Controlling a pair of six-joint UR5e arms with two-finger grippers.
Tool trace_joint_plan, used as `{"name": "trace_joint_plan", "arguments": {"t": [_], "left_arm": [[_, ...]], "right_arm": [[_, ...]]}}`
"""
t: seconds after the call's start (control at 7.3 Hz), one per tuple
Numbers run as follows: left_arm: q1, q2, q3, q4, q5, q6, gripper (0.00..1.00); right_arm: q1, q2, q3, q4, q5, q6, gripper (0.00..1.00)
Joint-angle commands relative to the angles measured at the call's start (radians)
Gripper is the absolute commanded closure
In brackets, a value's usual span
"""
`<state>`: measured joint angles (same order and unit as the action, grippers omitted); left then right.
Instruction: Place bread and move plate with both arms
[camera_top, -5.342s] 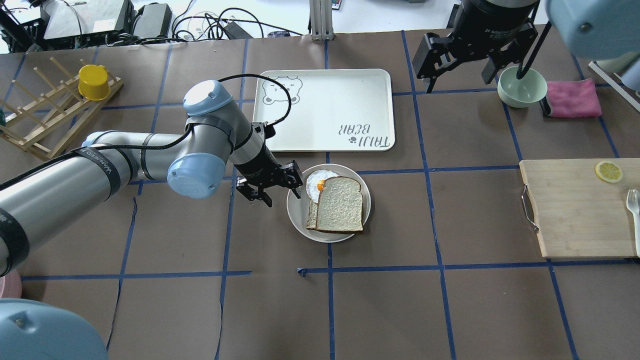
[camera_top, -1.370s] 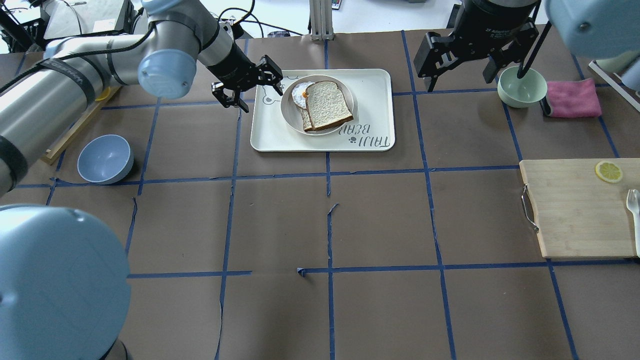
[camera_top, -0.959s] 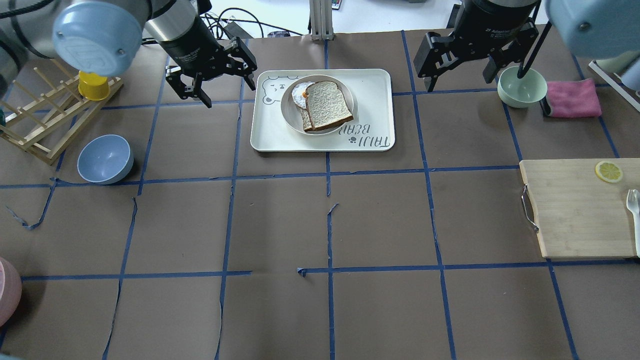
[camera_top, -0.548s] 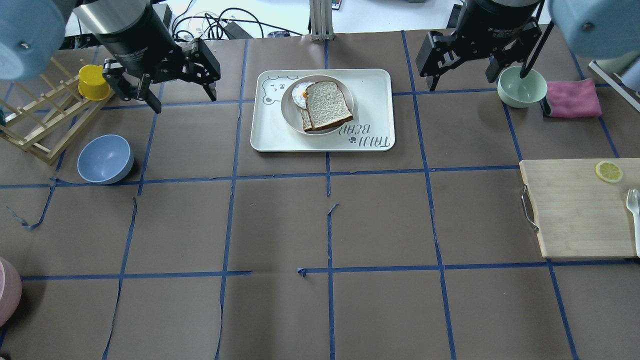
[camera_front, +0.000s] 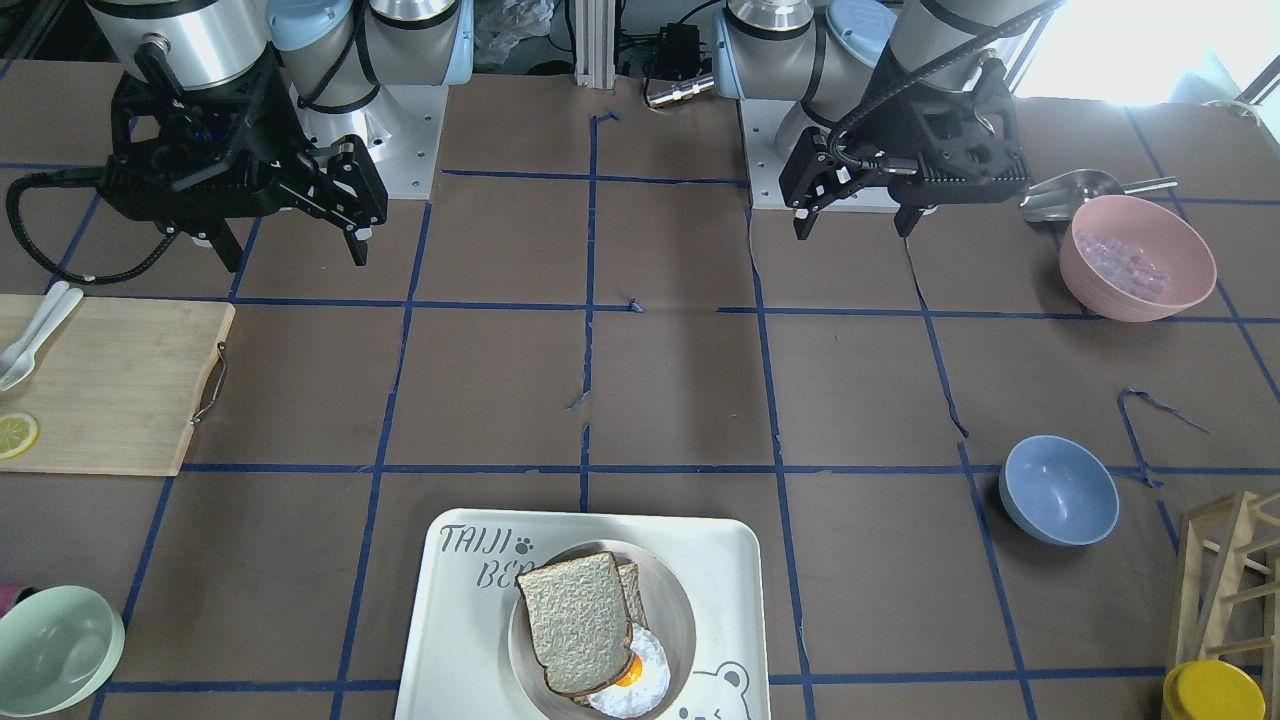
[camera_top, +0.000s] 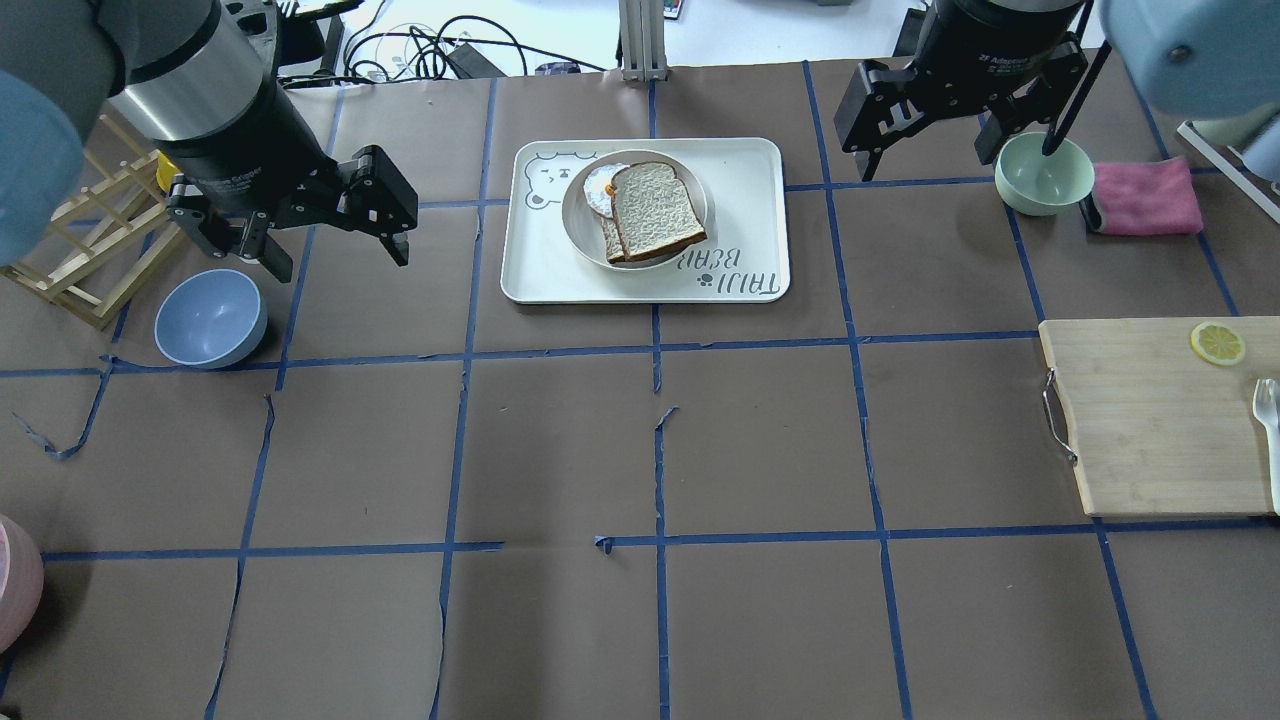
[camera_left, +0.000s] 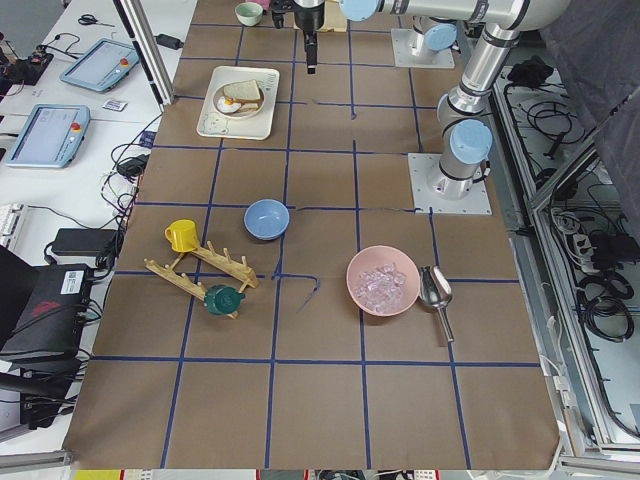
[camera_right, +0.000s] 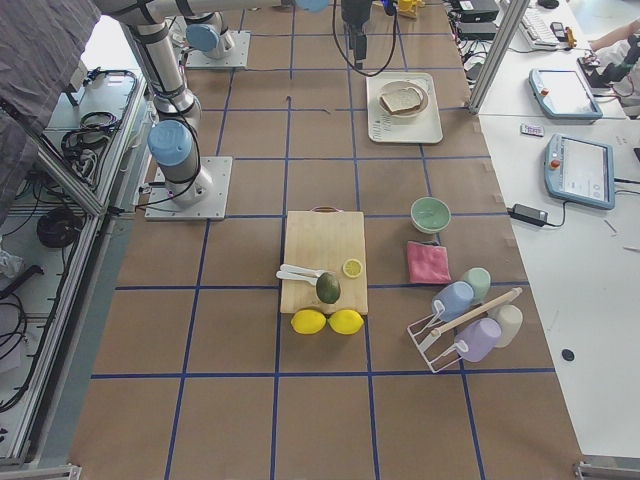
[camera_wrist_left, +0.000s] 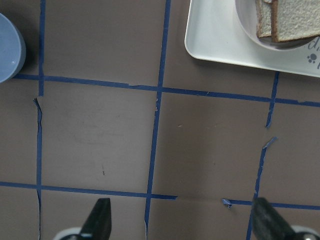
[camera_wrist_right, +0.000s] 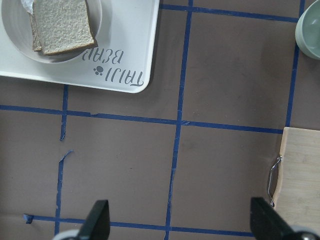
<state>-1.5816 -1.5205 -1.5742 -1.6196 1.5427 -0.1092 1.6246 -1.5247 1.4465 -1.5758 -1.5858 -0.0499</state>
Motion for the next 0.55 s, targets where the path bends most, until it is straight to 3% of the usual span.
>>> {"name": "trace_joint_plan", "arguments": {"t": [0.0,0.41], "left_arm": [[0.0,-0.013,0.006,0.017,0.004,-0.006,0.0],[0.002,-0.006,0.005,0.017,0.001,0.0,0.0]], "right_arm": [[0.0,0.0,0.0,-0.001,0.003,-0.001,0.0],[0.0,0.0,0.0,-0.001,0.006,-0.001,0.0]]}}
